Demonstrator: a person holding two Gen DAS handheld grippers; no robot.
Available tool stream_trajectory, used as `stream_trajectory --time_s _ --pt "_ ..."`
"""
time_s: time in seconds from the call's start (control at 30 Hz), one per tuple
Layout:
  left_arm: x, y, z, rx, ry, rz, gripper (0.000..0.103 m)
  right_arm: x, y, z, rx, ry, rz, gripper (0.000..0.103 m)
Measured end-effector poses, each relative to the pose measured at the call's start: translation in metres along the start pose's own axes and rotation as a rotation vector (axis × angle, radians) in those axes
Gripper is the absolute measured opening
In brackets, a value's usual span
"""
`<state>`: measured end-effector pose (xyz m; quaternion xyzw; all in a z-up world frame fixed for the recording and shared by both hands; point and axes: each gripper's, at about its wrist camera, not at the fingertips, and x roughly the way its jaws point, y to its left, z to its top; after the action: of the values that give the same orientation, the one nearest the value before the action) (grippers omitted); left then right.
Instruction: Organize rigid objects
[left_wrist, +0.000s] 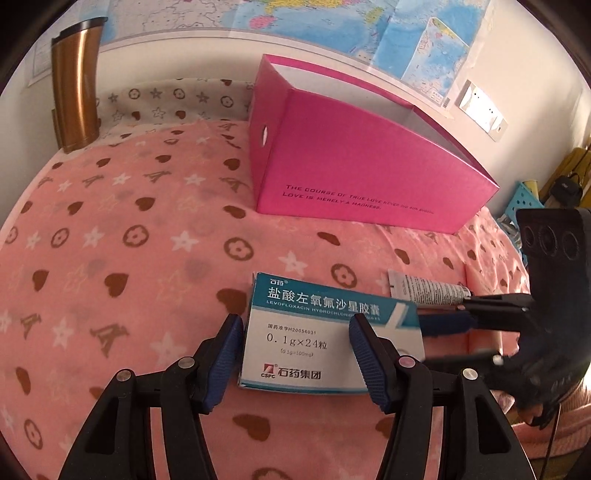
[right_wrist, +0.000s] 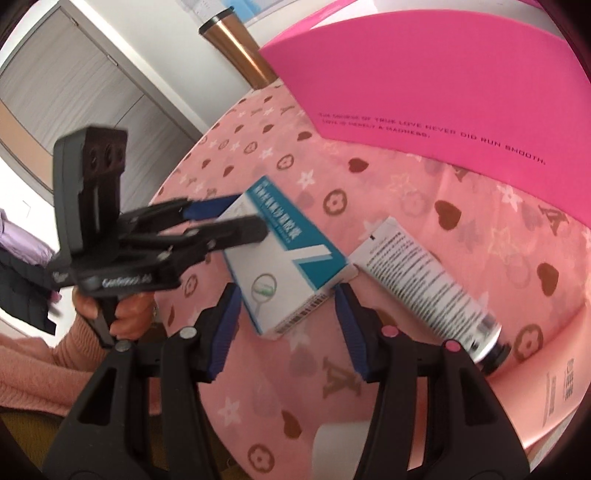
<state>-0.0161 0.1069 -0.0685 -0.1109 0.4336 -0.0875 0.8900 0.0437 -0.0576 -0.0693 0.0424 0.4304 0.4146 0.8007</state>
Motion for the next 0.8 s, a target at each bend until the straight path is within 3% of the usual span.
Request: stream_trajectory --time_s 0.23,0.37,0.8 --pt "-0.009 -0.001 -0.011 -0.004 0.000 0.016 0.059 0.004 0.001 0.003 -0.010 -0.022 -0.015 0.054" --pt "-0.015 0.000 -0.013 -0.001 0.000 0.032 0.053 0.005 0.000 0.004 -0.006 -0.028 -0.017 0.051" --pt "-0.020 -0.013 -0.017 0.040 -0.004 0.053 0.053 -0.002 0.002 0.007 -0.033 -0.040 -0.048 0.048"
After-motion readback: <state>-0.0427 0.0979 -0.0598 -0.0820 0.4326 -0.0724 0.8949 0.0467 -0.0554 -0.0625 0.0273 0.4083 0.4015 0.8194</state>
